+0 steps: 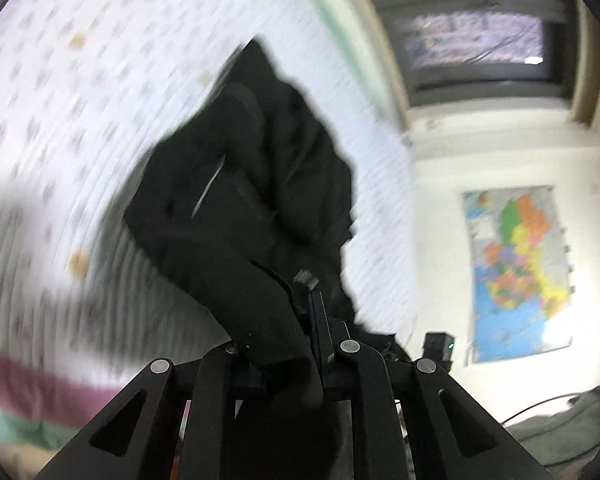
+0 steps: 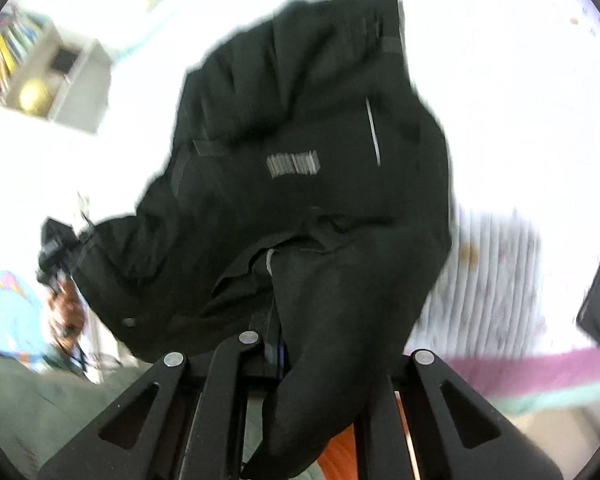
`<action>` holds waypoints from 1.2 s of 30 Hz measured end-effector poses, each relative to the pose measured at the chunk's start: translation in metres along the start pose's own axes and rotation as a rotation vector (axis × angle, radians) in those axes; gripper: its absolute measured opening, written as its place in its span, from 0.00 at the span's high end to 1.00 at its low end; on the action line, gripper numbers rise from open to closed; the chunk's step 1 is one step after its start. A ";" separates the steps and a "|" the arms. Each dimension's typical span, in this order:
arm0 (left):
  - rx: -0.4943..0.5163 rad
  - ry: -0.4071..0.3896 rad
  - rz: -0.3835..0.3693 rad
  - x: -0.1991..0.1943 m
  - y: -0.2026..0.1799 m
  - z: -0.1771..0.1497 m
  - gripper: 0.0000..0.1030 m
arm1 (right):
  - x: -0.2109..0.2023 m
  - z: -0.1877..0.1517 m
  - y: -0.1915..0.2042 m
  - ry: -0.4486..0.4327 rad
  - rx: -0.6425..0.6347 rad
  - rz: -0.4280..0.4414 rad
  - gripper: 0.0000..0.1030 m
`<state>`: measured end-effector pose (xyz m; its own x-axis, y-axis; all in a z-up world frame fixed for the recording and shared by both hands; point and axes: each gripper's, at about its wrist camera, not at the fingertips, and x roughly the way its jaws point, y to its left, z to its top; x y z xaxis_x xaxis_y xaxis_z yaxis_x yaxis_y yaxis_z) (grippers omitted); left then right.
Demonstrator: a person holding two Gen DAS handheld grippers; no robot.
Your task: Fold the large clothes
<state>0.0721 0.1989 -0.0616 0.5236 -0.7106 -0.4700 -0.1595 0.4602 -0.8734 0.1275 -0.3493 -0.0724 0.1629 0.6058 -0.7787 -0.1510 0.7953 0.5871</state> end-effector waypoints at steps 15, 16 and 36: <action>0.121 -0.123 -0.039 0.020 -0.071 0.147 0.85 | -0.031 0.170 0.037 -0.269 -0.072 0.011 0.89; 0.123 -0.125 -0.033 0.028 -0.074 0.162 0.85 | -0.028 0.186 0.036 -0.279 -0.060 0.003 0.89; -0.073 0.016 0.324 0.250 0.048 0.318 0.80 | 0.190 0.342 -0.090 -0.005 0.234 -0.147 0.86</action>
<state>0.4613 0.2127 -0.1804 0.4232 -0.5419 -0.7261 -0.3753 0.6246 -0.6849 0.5059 -0.2982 -0.1980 0.1713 0.4830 -0.8587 0.1037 0.8579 0.5033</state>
